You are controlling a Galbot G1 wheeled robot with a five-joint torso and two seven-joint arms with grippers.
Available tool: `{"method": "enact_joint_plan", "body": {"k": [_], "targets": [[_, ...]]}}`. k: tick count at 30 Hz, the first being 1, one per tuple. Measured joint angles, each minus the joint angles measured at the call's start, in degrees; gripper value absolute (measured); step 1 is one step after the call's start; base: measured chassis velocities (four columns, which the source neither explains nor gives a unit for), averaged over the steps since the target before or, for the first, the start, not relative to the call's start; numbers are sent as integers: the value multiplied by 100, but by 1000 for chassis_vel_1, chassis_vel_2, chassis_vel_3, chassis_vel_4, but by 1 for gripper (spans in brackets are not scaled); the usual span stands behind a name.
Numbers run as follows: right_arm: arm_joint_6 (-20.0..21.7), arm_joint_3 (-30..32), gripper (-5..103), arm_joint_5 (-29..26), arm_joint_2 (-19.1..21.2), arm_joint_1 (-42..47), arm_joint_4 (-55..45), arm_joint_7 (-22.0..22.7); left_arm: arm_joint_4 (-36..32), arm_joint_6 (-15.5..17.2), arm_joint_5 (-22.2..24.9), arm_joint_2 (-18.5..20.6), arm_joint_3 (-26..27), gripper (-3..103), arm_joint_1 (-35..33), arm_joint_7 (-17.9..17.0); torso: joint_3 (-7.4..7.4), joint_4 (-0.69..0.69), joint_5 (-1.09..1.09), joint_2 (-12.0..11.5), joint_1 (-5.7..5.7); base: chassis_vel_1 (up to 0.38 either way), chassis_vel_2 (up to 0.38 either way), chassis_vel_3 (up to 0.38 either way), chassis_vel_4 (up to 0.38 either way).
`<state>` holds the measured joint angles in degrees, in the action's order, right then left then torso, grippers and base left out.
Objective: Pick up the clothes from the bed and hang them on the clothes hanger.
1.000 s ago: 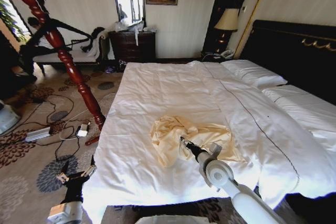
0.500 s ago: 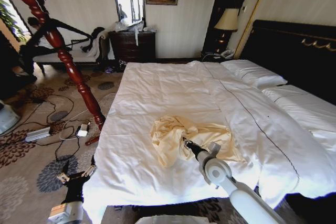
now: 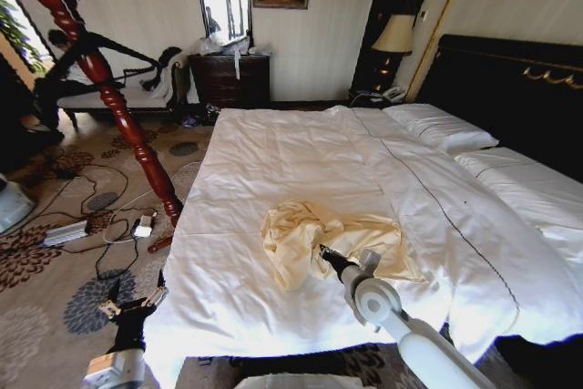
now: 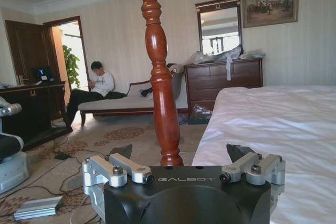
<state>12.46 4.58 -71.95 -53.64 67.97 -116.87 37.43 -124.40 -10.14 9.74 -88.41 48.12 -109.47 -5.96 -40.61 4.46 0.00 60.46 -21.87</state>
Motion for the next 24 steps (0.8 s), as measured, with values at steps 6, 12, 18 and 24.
{"method": "enact_joint_plan", "body": {"k": [6, 12, 18, 24], "targets": [[-127, 61, 0, 213, 64, 55, -106, -202, 46, 1, 46, 18, 4, 100, 32, -4, 0, -1, 0, 0, 0, 0, 0, 0, 0], [-569, 495, 0, 1349, 793, 258, -794, -985, 9, 205, 449, 302, -48, 100, 192, -14, 0, 0, 1, 0, 0, 0, 0, 0, 0], [-1099, 1130, 0, 1646, 1835, -95, -1200, -1675, -134, 395, 1315, 1061, -310, 100, 509, 206, 0, -1, 0, 0, 0, 0, 0, 0, 0], [-1719, 1643, 0, 1319, 3338, -1004, -1292, -2270, -194, 818, 2777, 2020, -1017, 100, 1441, 481, 0, 1, -1, 0, 0, 0, 0, 0, 0]]}}
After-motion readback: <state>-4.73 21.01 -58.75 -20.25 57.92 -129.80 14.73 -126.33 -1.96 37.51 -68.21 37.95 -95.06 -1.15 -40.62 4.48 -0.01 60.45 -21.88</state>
